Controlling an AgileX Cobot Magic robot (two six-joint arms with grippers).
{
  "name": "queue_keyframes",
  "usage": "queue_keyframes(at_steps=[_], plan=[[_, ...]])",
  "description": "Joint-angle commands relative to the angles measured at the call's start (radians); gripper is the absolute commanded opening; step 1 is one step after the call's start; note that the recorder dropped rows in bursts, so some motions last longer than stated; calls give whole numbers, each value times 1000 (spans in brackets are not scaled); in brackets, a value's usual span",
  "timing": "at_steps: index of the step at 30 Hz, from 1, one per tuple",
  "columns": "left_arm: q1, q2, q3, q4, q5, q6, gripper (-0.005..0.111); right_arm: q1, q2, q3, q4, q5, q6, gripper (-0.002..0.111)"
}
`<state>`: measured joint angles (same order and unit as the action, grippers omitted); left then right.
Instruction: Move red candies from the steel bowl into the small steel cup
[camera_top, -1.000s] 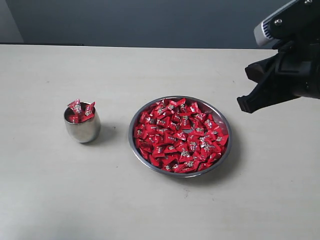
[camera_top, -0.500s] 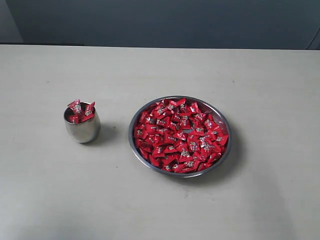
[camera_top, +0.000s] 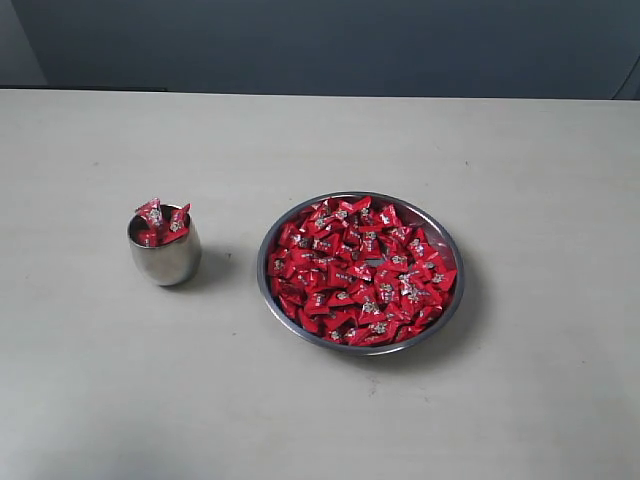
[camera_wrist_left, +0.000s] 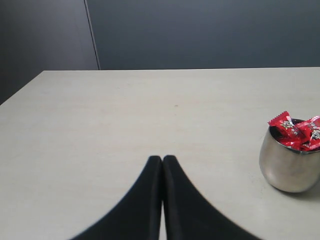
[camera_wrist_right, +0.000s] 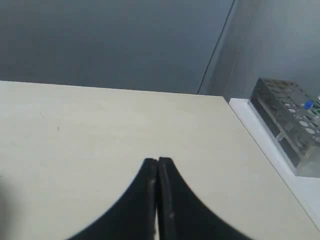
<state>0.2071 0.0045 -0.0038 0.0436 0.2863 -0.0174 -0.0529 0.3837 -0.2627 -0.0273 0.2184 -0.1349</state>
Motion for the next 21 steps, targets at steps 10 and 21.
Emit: queue_keyframes(at_steps=[10,21], plan=[[1,-4,4,1,-2,-3,0,-3,-263,218,56,6,5,-1],[1,-4,4,1,-2,-3,0,-3,-328,263,62,65,5,-1]])
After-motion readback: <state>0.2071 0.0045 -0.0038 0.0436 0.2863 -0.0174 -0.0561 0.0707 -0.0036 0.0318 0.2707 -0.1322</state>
